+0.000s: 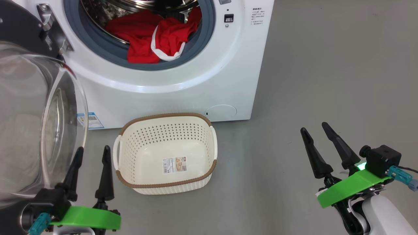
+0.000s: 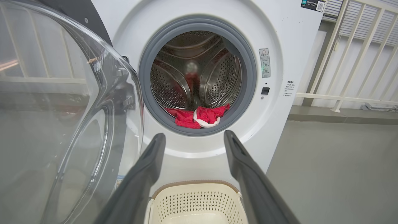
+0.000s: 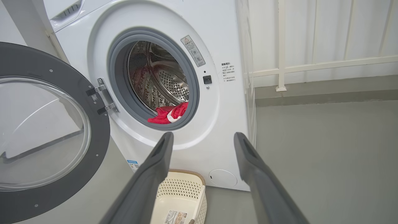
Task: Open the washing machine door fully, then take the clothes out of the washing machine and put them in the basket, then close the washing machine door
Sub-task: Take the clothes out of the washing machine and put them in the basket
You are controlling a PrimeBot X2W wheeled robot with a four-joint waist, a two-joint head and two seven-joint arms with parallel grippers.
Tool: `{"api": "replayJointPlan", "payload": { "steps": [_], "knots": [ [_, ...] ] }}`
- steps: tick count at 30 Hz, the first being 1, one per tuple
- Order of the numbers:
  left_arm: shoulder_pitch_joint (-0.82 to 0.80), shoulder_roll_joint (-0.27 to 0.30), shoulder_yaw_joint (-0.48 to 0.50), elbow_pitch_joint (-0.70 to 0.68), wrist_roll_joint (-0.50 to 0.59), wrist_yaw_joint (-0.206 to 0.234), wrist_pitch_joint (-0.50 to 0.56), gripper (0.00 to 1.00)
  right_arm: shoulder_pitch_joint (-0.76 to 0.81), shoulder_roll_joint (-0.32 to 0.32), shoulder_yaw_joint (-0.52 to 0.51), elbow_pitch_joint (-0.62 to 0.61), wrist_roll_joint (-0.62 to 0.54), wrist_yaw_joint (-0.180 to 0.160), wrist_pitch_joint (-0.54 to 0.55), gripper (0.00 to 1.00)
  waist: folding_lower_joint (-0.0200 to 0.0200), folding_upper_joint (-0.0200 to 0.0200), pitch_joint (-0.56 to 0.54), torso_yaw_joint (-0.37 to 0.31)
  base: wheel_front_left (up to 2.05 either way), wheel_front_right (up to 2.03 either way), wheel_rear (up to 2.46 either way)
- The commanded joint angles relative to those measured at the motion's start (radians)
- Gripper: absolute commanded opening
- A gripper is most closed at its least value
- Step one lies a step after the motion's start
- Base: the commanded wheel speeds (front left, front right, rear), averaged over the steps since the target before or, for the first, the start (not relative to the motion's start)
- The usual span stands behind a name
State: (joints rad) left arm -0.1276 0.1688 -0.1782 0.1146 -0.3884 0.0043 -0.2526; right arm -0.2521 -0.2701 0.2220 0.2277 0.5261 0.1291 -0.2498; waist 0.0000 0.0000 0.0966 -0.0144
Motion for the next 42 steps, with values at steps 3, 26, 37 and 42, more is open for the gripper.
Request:
{"api": "replayJointPlan", "payload": {
  "steps": [3, 26, 37, 42],
  "knots": [
    [-0.016, 0.014, 0.04, -0.016, 0.016, -0.007, -0.009, 1.0, -0.029, -0.003, 0.019, -0.025, -0.009, 0.002, -0.012, 1.0, 0.0, 0.0, 0.001, 0.0, 0.0, 0.0, 0.0],
    [-0.022, 0.007, 0.05, -0.002, 0.025, -0.016, -0.009, 1.0, -0.028, 0.004, 0.013, -0.025, -0.012, 0.002, -0.012, 1.0, 0.0, 0.0, 0.001, 0.001, 0.65, -0.65, 0.0],
    [-0.022, 0.005, 0.052, 0.007, 0.029, -0.019, -0.009, 1.0, -0.026, 0.008, 0.013, -0.02, -0.008, 0.002, -0.012, 1.0, 0.0, 0.0, -0.004, 0.0, 1.0, -1.0, 0.0],
    [-0.024, 0.004, 0.052, 0.009, 0.032, -0.021, -0.009, 1.0, -0.028, 0.006, 0.015, -0.021, -0.007, 0.002, -0.012, 1.0, 0.0, 0.0, -0.004, -0.002, 1.01, -1.01, 0.0]
  ]
}}
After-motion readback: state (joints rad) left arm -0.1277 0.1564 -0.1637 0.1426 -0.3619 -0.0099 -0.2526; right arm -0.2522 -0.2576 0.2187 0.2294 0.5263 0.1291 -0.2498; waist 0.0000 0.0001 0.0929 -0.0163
